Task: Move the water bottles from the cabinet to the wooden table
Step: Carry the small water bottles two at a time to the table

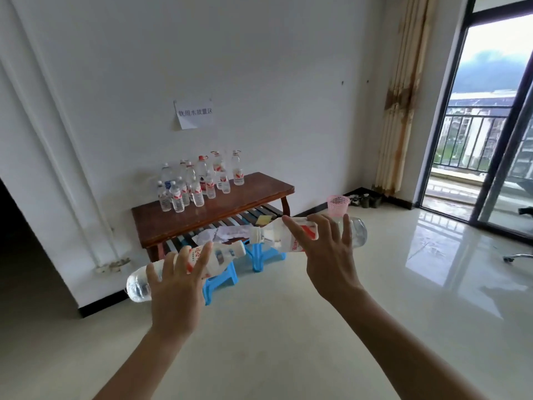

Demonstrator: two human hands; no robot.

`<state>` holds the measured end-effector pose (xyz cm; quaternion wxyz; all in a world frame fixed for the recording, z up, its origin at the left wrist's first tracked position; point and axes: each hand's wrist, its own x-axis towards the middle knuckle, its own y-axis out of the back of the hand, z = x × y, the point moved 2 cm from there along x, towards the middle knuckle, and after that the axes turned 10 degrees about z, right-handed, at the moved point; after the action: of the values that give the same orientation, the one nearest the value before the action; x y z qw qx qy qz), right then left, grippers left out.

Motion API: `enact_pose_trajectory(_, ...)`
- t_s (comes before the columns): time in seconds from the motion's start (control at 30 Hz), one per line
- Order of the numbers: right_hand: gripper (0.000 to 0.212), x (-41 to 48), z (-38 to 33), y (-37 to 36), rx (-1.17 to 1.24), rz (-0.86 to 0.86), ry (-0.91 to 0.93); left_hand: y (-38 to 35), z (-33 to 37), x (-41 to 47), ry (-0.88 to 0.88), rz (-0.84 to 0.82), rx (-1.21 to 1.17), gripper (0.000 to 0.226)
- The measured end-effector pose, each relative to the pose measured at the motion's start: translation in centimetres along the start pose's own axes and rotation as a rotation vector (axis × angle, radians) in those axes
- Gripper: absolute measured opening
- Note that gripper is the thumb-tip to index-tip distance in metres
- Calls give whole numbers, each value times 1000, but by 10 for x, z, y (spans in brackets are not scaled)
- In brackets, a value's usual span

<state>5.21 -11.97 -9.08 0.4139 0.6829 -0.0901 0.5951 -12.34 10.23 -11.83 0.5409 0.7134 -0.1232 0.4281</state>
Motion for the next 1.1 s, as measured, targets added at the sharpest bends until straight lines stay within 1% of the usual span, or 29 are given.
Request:
enact_pose_trajectory(0.07, 108, 17, 10, -39, 0, -15, -20, -34, -4, 30, -2, 23, -10, 81)
enact_pose_trajectory(0.13, 110, 34, 25, -92, 3, -39, -30, -83, -8, 62, -28, 5, -11, 82)
enact_pose_trajectory(0.2, 110, 52, 42, -151, -2, -34, -33, -138, -11, 99, -57, 19, -10, 82)
enact_pose_trajectory(0.33, 108, 90, 72, -253, 21, -40, -49, -229, -10, 166, -21, 16, -19, 83)
enact_pose_trajectory(0.47, 107, 162, 106, -370, 74, -101, -18, -322, -23, 257, -17, -29, -17, 91)
enact_pose_trajectory(0.5, 106, 176, 110, -388, 78, -101, -7, -334, -28, 271, -6, -31, -1, 92)
enact_pose_trajectory(0.57, 105, 213, 115, -438, 110, -96, 21, -367, -46, 309, 30, -45, 25, 89)
enact_pose_trajectory(0.63, 106, 241, 112, -487, 147, -123, 61, -394, -65, 339, 85, -46, 17, 85)
enact_pose_trajectory(0.7, 108, 263, 107, -538, 189, -163, 87, -425, -84, 362, 128, -65, -13, 86)
enact_pose_trajectory(0.77, 116, 283, 97, -594, 205, -204, 127, -462, -105, 384, 153, -52, -40, 88)
enact_pose_trajectory(0.87, 122, 311, 80, -677, 209, -201, 153, -527, -141, 419, 174, -21, -83, 87)
enact_pose_trajectory(0.93, 120, 329, 67, -727, 182, -212, 142, -572, -166, 442, 174, -22, -99, 88)
enact_pose_trajectory(1.03, 112, 360, 52, -797, 155, -249, 95, -634, -201, 486, 211, -84, -193, 89)
enact_pose_trajectory(1.1, 107, 383, 48, -844, 148, -241, 78, -676, -223, 523, 212, -103, -232, 88)
